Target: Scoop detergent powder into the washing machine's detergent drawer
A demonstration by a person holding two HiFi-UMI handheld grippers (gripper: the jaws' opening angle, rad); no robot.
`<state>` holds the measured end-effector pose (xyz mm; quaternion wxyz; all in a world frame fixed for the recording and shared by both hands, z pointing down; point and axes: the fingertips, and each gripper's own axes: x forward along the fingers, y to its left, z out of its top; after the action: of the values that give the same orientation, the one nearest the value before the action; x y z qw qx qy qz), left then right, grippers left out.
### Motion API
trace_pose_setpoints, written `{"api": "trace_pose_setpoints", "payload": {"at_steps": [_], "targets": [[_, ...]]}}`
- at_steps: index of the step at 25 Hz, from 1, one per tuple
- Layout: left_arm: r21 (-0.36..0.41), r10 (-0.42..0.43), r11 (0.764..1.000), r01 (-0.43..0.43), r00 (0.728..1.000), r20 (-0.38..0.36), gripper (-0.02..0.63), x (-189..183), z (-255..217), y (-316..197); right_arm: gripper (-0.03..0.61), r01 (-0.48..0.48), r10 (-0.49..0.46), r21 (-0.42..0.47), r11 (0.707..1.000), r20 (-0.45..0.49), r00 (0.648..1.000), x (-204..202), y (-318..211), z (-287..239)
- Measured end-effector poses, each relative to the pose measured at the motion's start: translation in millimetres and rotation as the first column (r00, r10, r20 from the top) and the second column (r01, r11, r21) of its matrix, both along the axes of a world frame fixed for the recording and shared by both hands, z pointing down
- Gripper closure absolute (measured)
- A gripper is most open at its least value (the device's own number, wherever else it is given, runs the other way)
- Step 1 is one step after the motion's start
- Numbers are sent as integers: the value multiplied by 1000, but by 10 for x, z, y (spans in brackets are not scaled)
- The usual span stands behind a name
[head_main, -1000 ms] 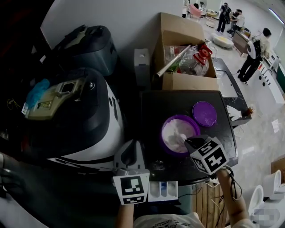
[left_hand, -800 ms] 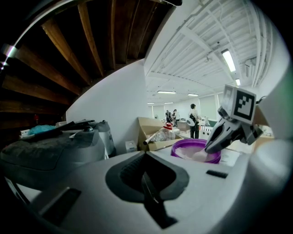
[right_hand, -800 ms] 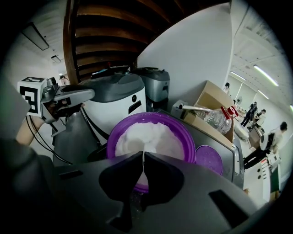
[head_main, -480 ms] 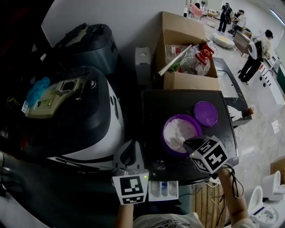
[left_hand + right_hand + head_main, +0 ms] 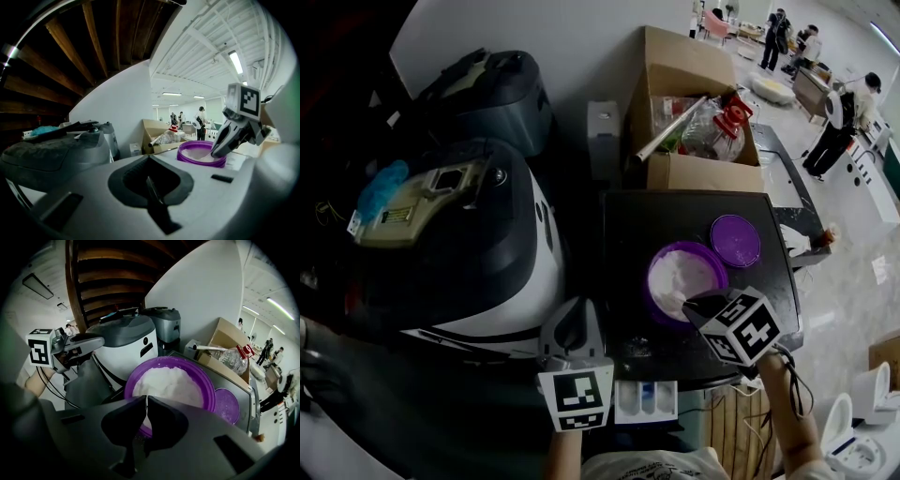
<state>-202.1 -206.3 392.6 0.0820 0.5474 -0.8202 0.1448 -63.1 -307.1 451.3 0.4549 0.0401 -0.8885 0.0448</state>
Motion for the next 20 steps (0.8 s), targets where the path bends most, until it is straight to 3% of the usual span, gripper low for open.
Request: {"api": "trace_pose_setpoints", "payload": {"at_steps": [8, 20], "targets": [[2, -7, 1000, 7, 1000, -6, 612, 4, 16, 59, 557, -1, 1, -31, 1000, 23, 1000, -33, 88, -43], [7, -14, 1000, 14, 1000, -13, 612, 28, 18, 99, 557, -119, 138, -178, 977, 100, 985, 7, 24, -63]]}}
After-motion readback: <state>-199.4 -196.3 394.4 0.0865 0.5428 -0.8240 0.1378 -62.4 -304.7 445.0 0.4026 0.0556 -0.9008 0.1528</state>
